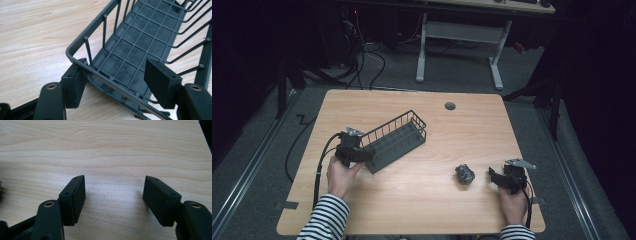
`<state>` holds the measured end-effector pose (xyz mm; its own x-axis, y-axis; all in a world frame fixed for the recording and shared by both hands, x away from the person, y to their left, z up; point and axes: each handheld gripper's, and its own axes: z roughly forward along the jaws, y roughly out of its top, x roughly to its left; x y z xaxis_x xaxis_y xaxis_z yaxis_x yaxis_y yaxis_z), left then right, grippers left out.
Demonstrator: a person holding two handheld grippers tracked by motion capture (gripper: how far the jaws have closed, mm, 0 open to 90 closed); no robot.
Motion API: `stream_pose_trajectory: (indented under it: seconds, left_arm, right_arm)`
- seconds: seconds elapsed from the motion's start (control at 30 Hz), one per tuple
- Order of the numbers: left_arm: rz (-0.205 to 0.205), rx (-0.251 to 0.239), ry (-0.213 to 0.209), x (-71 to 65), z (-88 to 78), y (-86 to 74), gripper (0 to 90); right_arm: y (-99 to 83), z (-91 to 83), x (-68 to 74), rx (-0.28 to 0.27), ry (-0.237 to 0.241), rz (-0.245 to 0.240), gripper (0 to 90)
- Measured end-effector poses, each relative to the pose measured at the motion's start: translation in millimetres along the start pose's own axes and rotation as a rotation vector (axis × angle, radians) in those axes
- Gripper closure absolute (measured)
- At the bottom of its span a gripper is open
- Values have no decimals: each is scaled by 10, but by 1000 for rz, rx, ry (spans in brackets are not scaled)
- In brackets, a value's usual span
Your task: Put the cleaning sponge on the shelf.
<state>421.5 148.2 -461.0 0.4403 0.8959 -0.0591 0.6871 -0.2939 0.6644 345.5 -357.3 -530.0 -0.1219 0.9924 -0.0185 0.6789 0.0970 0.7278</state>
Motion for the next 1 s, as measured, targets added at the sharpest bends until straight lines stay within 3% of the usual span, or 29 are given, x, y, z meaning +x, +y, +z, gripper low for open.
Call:
stream_pose_trajectory:
  seconds: [1.0]
  left_arm:
    - [114,-1,-95,-398,-36,-86,359]
  right_arm:
    - [1,1,-1,-1,-1,1,352]
